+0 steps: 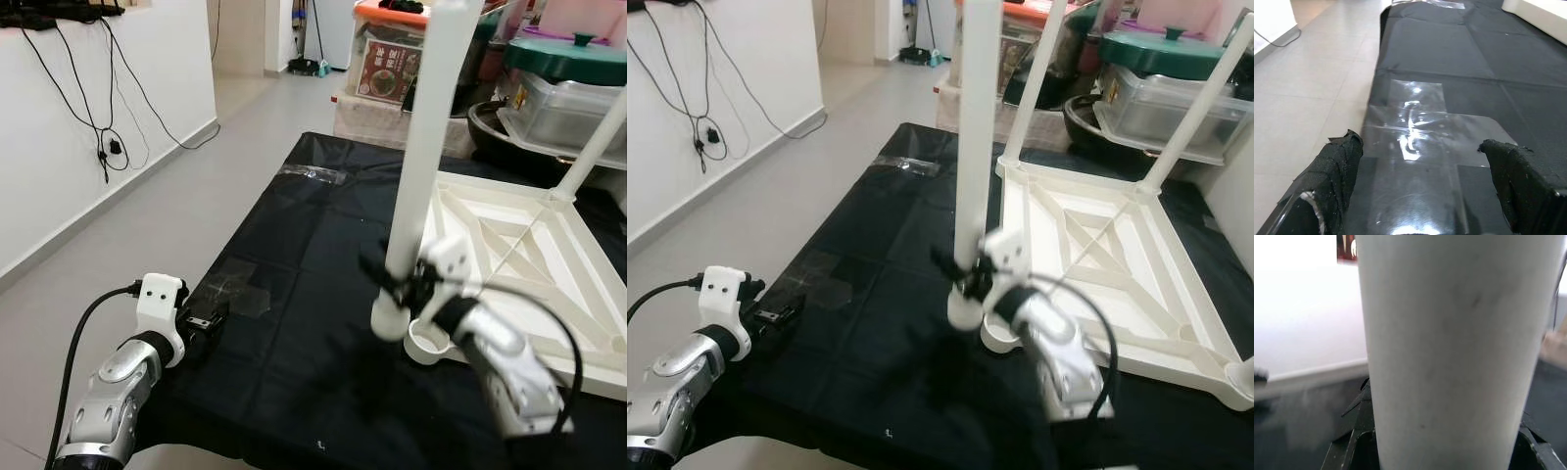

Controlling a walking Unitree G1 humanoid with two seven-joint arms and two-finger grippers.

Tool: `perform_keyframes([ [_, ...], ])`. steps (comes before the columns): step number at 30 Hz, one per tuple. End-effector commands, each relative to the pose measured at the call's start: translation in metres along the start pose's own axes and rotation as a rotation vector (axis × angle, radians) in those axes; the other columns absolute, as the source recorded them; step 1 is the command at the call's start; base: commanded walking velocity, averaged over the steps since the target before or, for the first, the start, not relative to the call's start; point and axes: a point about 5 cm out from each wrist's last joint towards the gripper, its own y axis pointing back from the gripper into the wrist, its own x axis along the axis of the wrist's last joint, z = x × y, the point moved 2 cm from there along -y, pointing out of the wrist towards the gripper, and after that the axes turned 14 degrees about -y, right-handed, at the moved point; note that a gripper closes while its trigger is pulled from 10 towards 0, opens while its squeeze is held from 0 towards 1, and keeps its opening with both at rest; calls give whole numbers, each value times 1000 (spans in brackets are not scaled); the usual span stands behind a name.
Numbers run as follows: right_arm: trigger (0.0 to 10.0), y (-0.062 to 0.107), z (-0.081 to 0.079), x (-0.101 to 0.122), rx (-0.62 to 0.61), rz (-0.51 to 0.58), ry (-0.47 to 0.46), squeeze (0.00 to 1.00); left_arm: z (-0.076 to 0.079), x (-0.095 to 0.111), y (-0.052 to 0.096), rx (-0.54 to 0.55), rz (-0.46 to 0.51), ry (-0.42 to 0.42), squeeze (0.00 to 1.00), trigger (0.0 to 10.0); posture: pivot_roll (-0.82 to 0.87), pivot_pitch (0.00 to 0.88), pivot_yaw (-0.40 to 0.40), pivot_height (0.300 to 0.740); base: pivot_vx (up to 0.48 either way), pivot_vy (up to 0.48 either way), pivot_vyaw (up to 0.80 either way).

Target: Building children table

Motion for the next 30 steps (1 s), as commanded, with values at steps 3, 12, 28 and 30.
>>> perform_keyframes([
  [3,0,-6,-3,21,2,80,-72,0,5,5,-1,-17,18,-10,0,10000,145,0,-108,740,0,0,0],
  [12,0,-25,-38,45,135,196,-270,0,38,62,-8,-316,270,-77,0,10000,135,0,-100,740,0,0,0],
  [28,0,-44,-89,27,284,107,-308,0,87,90,-15,-797,356,-159,0,10000,97,0,-53,740,0,0,0],
  [30,0,-44,-93,27,295,108,-306,0,87,87,-17,-811,344,-164,0,10000,93,0,-49,740,0,0,0],
])
